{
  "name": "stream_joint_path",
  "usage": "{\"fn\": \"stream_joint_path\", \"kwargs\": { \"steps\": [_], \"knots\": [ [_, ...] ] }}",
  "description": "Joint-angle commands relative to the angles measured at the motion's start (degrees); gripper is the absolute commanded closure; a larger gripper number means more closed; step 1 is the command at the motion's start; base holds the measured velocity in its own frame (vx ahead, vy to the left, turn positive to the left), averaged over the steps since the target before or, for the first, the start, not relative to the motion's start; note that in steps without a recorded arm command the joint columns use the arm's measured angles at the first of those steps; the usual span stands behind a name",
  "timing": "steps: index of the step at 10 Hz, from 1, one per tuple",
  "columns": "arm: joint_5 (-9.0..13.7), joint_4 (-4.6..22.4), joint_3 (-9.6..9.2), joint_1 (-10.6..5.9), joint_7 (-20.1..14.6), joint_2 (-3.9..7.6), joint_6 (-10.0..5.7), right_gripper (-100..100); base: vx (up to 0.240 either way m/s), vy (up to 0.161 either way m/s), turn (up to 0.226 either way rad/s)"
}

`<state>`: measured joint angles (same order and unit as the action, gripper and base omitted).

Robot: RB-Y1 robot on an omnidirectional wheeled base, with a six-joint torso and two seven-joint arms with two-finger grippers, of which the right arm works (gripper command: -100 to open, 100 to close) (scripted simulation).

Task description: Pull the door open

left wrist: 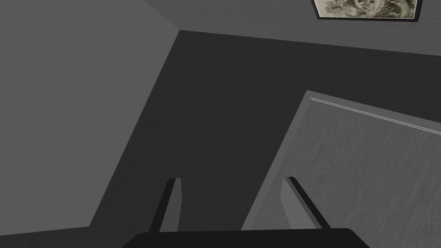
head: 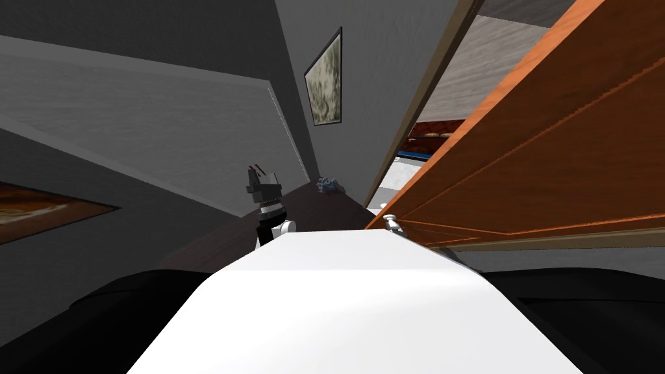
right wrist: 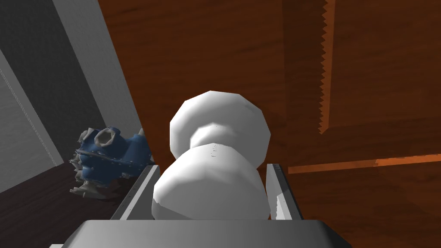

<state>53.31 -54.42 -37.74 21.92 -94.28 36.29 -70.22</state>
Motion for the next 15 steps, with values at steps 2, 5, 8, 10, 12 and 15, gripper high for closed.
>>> {"fn": "stream_joint_path", "kwargs": {
  "steps": [2,5,8,10,12,15],
  "knots": [
    [-0.9,0.8,-1.24,-0.02,-1.0,0.52,-1.33,100,-0.203,-0.032,0.107],
    [-1.8,1.7,-2.51,-0.19,-2.1,1.15,-2.62,100,-0.195,-0.028,0.094],
    [-2.2,2.0,-3.03,-0.34,-2.4,1.24,-2.88,100,-0.152,-0.02,0.056],
    [-2.6,3.2,-3.9,-0.83,-3.4,1.58,-3.66,100,-0.221,-0.016,0.168],
    [-2.9,4.0,-4.48,-1.23,-4.2,1.86,-4.28,100,-0.199,-0.022,0.1],
    [-3.4,5.4,-5.4,-1.87,-5.4,2.3,-5.25,100,-0.195,-0.042,0.121]
  ]
}}
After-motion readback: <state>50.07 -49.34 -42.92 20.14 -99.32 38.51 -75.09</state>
